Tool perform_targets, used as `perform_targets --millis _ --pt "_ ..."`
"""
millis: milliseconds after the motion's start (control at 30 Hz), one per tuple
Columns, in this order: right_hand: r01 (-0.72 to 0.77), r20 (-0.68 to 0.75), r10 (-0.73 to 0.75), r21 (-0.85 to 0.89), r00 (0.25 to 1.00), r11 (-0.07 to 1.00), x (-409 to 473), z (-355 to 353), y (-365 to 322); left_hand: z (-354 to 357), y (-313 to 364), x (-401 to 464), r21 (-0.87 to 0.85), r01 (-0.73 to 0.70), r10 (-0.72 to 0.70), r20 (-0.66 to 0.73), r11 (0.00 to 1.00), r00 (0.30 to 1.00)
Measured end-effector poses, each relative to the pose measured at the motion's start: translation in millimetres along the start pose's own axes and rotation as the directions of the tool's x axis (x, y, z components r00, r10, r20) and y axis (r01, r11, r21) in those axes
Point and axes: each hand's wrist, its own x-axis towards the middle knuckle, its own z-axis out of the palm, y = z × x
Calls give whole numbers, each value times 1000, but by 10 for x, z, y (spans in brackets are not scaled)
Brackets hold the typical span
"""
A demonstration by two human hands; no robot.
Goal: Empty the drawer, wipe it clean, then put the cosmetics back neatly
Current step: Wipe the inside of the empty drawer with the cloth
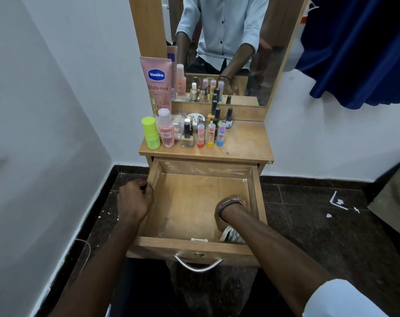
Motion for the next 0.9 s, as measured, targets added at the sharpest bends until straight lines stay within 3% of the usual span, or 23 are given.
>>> perform_targets --millis 233,700,900 --pt "98 25 -97 -34 995 995 -165 -29 26 -13 9 -7 9 15 -15 -3 1000 1000" --pt "144 28 -151 173 988 974 -198 -128 100 22 -22 10 15 -20 20 -12 1000 1000" --pt "254 48 -269 206 962 945 -169 -289 -92 31 -37 20 7 -3 3 -5 1000 1000"
